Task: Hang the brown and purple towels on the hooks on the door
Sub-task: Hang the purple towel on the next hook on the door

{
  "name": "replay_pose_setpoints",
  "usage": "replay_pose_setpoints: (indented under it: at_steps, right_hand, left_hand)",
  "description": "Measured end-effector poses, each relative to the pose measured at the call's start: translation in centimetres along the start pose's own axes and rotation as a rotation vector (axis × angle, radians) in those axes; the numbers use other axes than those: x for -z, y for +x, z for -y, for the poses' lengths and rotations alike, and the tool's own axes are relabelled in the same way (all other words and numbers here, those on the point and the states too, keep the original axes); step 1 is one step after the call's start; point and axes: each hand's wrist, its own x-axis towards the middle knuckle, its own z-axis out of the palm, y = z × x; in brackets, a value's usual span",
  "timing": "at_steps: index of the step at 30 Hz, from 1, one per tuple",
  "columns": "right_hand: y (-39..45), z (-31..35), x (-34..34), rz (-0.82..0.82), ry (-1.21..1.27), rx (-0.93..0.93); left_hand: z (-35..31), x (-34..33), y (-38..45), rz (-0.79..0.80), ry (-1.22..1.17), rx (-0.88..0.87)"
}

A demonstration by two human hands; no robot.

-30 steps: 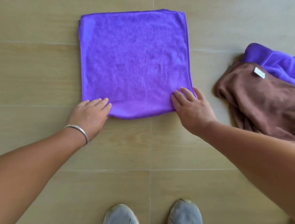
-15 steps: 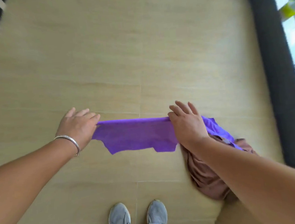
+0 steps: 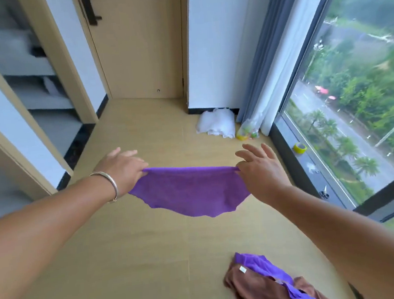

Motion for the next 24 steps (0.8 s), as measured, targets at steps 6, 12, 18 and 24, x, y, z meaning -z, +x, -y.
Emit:
replay_pose_setpoints:
  at_steps: [6, 12, 18, 24]
  right_hand:
    - [1.9, -2.3, 16.4, -0.143, -0.148, 0.021]
    - [3.1, -2.6, 28.5, -0.295, -0.119, -0.012]
    - [4.5, 0.4, 36.4, -0.426, 0.020, -0.033]
    - [6.2, 5.2, 39.9, -0.544, 0.025, 0.006]
  left_hand:
    - [3.3, 14.8, -3.6, -0.180, -0.027, 0.024]
    - [7.1, 26.8, -7.7, -0.445, -0.004, 0.119]
    - [11.6, 32.4, -12.6, -0.625, 0.014, 0.205]
    - [16.0, 33.6, -16.5, -0.694, 0.080, 0.300]
